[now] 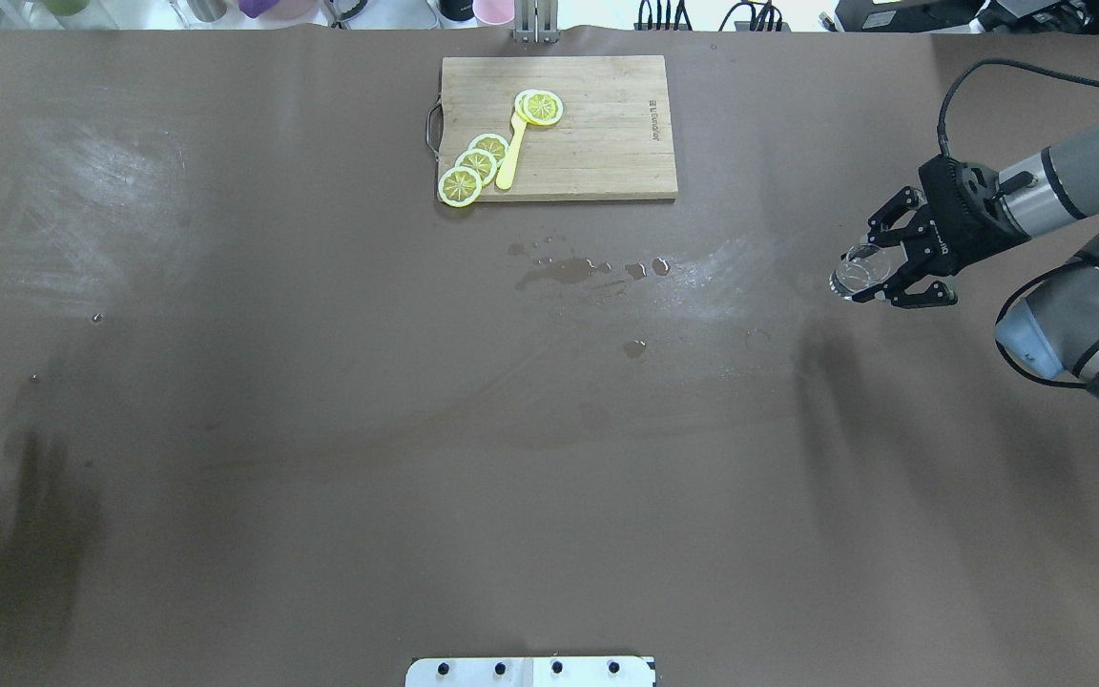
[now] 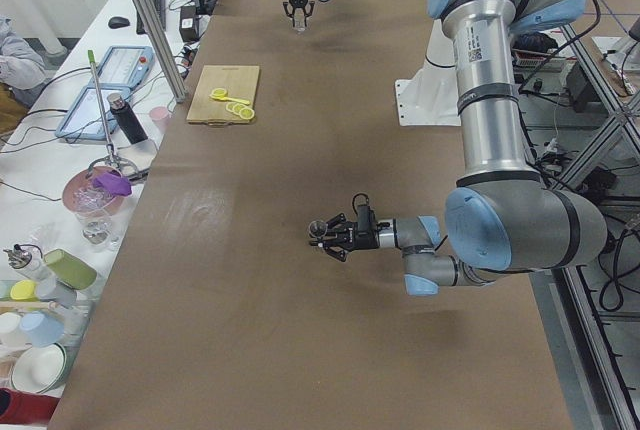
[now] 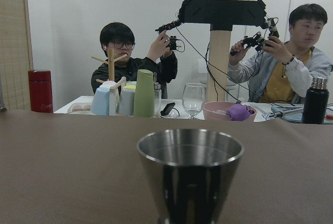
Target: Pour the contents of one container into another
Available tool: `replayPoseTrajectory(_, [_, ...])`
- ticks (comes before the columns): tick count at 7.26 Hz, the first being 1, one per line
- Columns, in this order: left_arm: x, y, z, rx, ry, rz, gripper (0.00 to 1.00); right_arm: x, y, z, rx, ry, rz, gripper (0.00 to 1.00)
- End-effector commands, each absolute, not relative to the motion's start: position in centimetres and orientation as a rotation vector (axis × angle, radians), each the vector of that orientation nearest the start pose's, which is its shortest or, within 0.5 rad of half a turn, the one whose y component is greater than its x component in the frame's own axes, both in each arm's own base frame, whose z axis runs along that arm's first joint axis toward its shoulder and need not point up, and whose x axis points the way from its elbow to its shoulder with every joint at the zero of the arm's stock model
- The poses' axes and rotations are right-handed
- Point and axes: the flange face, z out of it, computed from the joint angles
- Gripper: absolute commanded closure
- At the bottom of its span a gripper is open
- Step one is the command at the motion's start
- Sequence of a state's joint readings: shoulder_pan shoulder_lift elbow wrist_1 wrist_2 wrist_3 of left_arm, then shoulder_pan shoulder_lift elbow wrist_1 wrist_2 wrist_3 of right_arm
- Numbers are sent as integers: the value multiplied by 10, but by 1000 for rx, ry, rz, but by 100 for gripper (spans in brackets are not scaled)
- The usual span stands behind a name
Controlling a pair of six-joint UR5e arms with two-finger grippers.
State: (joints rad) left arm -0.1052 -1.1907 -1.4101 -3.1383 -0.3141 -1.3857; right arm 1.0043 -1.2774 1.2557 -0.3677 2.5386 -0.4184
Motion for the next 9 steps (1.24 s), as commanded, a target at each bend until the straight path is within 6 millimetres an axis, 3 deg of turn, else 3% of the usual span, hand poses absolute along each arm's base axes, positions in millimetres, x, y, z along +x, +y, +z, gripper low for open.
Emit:
replayPoseTrajectory(1, [244, -251, 704, 1230, 651, -567, 100, -307, -525, 521, 1147, -995, -1338, 100])
replayPoseTrajectory(7, [272, -255, 702, 1231, 609, -546, 100, -329, -514, 525, 1132, -987, -1332, 100])
replayPoseTrajectory(9, [284, -256, 701, 1235, 586, -531, 91, -332, -511, 529, 1119, -995, -1334, 100])
